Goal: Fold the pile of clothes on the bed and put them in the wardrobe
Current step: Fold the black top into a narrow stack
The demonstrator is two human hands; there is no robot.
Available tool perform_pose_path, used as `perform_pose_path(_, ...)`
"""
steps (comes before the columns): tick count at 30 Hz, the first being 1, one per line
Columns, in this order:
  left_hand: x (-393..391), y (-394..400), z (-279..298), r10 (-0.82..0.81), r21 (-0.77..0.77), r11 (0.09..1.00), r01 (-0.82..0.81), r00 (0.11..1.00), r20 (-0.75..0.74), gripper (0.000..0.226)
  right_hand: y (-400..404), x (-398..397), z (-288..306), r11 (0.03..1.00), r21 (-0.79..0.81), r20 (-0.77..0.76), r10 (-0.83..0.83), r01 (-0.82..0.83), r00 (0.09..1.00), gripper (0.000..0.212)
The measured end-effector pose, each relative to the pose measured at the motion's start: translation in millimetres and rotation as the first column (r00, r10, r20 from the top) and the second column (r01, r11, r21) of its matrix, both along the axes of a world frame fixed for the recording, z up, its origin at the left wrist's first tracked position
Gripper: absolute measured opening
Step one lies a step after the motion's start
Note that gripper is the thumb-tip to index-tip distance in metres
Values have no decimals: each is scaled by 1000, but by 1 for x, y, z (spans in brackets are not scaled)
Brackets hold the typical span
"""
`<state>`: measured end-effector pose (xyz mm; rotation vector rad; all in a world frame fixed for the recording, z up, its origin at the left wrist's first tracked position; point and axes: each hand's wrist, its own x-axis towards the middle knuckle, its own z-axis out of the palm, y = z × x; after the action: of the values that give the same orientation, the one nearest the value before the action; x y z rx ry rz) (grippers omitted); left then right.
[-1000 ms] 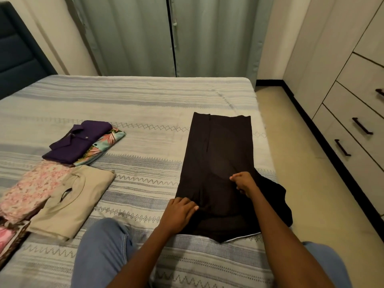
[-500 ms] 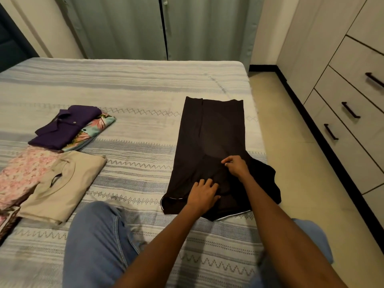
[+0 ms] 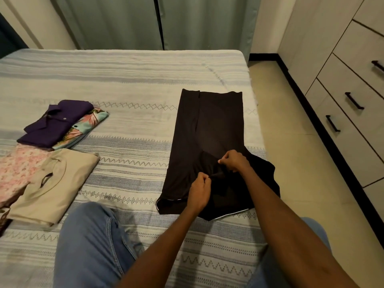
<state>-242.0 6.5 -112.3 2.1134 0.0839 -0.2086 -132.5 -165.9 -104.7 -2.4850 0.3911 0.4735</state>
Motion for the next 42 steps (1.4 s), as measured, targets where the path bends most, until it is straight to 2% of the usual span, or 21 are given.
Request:
perform_pose_path(3,-1,10,2,163,-204,962,-180,982,-97,18,14,5,11,995,88,24,-42,40,999,12)
perform_pose_path(5,0,16,1,266,-376,868,-324,943,-199,19,26,12,17,979,198,65,-58,44,996,4)
perform_pose_path(7,0,21,0,356,-575,620,-533,845,-399,16,43,18,25,915,399,97,-109,62,989,8)
perform_pose_path(9,-6,28,1,372,-654,301,-694,717,-589,14,65,21,35,818,574,90,-110,38,990,11)
perform_pose_path(10,-10,31,1,370,-657,177,-732,669,-645,17,78,22,38,795,606,87,-79,10,993,14)
perform_pose_path(11,-16,32,1,366,-652,102,-751,638,-678,23,88,23,37,785,619,78,-49,-10,996,17)
perform_pose_path(12,-22,34,1,367,-642,76,-763,620,-693,30,96,24,32,781,624,68,-28,-20,997,18)
perform_pose_path(13,-28,35,1,372,-637,81,-767,616,-694,33,102,25,26,788,615,58,-15,-24,998,19)
perform_pose_path(15,-39,39,1,391,-629,163,-760,635,-666,32,105,23,11,852,521,93,1,-50,996,24)
perform_pose_path(18,-53,47,5,486,-549,396,-736,675,-555,16,97,2,-3,965,220,236,92,-145,967,26)
perform_pose_path(19,-56,51,7,541,-500,497,-709,704,-461,14,95,-9,-5,975,147,284,122,-169,951,26)
perform_pose_path(21,-58,57,13,566,-372,723,-583,808,-166,13,94,-31,-14,975,31,373,192,-219,908,28)
perform_pose_path(23,-47,68,12,399,-114,917,-383,893,210,11,95,-52,-25,961,-92,440,275,-261,855,34)
perform_pose_path(24,-39,74,7,234,69,959,-274,908,348,17,96,-62,-31,952,-139,449,307,-274,839,38)
perform_pose_path(25,-31,81,-4,52,265,949,-172,913,405,28,97,-72,-36,942,-177,440,336,-287,833,44)
perform_pose_path(26,-23,89,-18,-97,439,893,-94,914,393,40,98,-81,-43,929,-206,418,366,-306,832,50)
perform_pose_path(29,-22,116,-54,-333,725,684,88,921,202,63,102,-105,-58,904,-265,344,413,-335,843,72)
perform_pose_path(32,-34,134,-62,-365,774,616,146,924,116,73,102,-120,-63,887,-317,341,436,-335,833,82)
perform_pose_path(35,-38,141,-58,-384,777,605,175,919,92,76,99,-128,-57,910,-227,348,409,-348,843,98)
perform_pose_path(38,-37,137,-50,-389,762,622,181,916,100,80,85,-129,-51,959,-127,432,285,-255,856,82)
perform_pose_path(42,-27,115,-33,-408,740,658,138,892,196,69,45,-134,-50,1000,-27,588,17,-1,809,47)
